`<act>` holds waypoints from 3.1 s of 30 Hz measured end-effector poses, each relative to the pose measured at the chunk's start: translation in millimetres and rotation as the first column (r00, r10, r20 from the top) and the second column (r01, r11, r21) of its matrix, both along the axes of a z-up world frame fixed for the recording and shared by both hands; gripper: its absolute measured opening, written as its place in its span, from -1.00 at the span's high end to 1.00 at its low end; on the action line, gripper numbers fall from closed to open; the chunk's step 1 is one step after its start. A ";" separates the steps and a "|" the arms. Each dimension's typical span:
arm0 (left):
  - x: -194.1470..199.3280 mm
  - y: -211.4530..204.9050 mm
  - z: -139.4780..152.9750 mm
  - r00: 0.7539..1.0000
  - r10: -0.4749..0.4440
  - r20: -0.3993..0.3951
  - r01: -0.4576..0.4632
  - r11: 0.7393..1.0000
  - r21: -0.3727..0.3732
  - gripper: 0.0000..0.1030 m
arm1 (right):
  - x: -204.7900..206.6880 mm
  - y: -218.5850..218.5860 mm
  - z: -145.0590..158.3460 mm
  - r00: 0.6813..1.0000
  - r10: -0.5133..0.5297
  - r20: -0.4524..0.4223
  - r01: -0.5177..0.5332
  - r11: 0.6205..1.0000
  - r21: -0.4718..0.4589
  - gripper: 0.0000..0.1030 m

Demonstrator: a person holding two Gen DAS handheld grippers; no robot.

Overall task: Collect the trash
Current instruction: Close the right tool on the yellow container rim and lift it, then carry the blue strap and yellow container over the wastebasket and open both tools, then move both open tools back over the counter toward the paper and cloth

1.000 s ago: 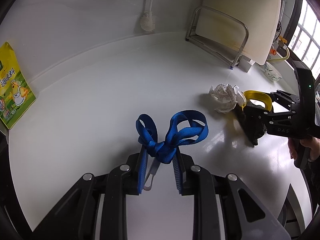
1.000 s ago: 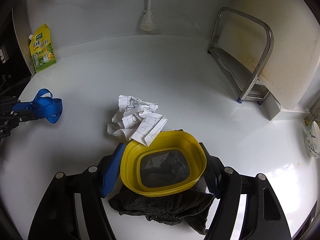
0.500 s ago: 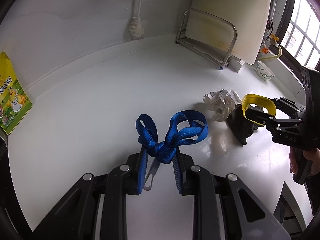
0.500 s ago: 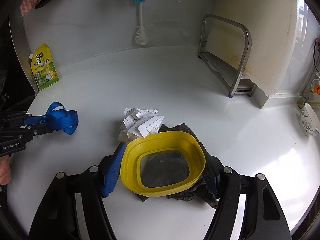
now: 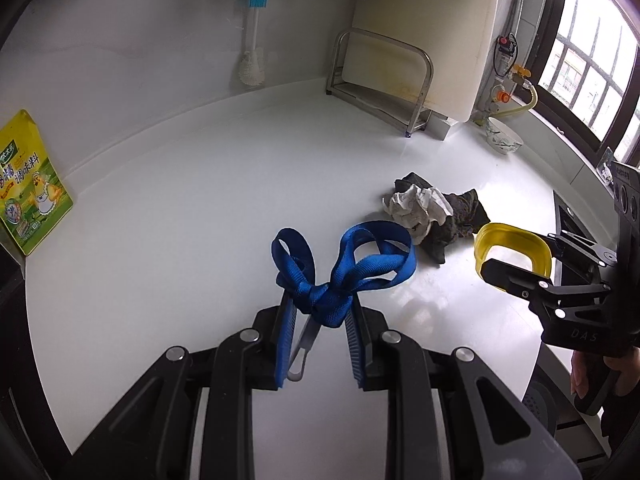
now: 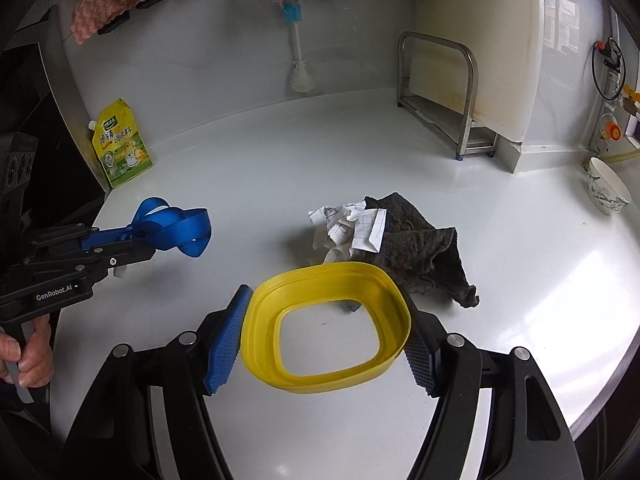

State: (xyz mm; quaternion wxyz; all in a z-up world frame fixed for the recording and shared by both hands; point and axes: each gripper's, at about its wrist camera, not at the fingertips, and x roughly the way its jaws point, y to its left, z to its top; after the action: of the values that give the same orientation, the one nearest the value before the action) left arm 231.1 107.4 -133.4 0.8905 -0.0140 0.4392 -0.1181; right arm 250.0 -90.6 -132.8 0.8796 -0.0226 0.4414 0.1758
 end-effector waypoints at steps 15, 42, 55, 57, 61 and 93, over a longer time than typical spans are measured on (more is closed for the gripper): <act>-80.4 -73.3 14.1 0.995 -0.095 -0.005 0.095 0.995 -0.003 0.54 | -133.5 -66.7 13.7 0.984 -0.171 -0.040 0.173 0.984 0.041 -0.31; -207.9 -203.9 -45.0 0.962 -0.198 -0.188 0.212 0.976 0.057 0.53 | -273.7 -154.3 -39.9 0.930 -0.285 -0.232 0.307 0.949 0.065 -0.32; -234.2 -203.5 -52.7 0.971 -0.119 -0.208 0.137 0.987 0.077 -0.03 | -276.4 -161.2 -41.7 0.939 -0.252 -0.235 0.275 0.959 0.069 -0.43; -237.9 -200.4 -49.3 0.976 -0.098 -0.195 0.115 0.990 0.077 -0.12 | -277.5 -162.3 -40.7 0.941 -0.245 -0.234 0.268 0.960 0.075 -0.43; -244.1 -196.5 -45.7 0.980 -0.068 -0.185 0.086 0.992 0.089 -0.12 | -278.8 -162.3 -37.5 0.946 -0.235 -0.222 0.257 0.964 0.075 -0.46; -240.2 -156.9 54.2 0.997 0.062 0.036 -0.066 0.992 0.107 -0.65 | -264.0 -149.2 42.1 0.983 -0.178 -0.043 0.182 0.976 0.118 -0.46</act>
State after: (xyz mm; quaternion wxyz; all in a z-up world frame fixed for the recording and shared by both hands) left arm -9.1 -49.4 -79.1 0.9003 0.0222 0.4298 -0.0657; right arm -14.0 -239.8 -90.7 0.8845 0.0740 0.4441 0.1223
